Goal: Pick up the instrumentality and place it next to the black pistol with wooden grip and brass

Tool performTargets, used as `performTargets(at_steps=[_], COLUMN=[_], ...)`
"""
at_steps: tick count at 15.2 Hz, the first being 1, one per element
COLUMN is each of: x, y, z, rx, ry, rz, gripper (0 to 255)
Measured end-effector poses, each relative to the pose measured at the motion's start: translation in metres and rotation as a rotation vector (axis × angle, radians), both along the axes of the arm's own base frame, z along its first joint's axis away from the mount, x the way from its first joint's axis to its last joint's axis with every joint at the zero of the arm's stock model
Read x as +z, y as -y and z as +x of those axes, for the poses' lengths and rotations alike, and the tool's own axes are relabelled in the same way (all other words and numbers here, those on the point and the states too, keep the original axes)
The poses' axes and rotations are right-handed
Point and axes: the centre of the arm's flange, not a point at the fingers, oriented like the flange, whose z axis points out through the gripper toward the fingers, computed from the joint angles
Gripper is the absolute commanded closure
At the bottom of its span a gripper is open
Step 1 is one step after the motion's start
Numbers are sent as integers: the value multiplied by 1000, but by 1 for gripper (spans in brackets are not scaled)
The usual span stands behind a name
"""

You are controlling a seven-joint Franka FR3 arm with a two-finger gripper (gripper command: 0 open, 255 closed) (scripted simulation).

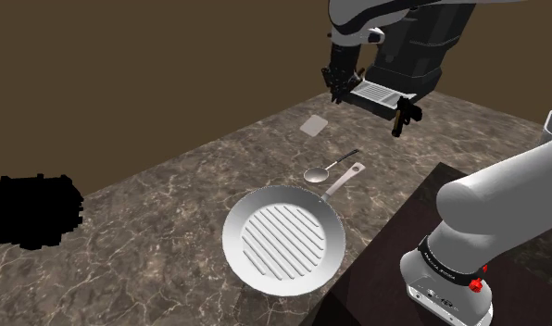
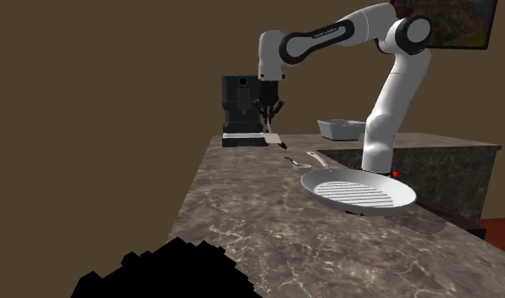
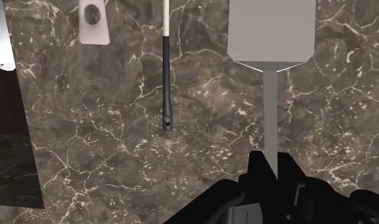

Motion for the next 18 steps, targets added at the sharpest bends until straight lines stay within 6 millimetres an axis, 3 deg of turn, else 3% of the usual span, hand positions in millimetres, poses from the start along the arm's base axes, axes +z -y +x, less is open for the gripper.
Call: performTargets(at_steps=[18], x=[2], y=[219], z=[-91], rx=[1], ry=[1], rz=[1], gripper=[255])
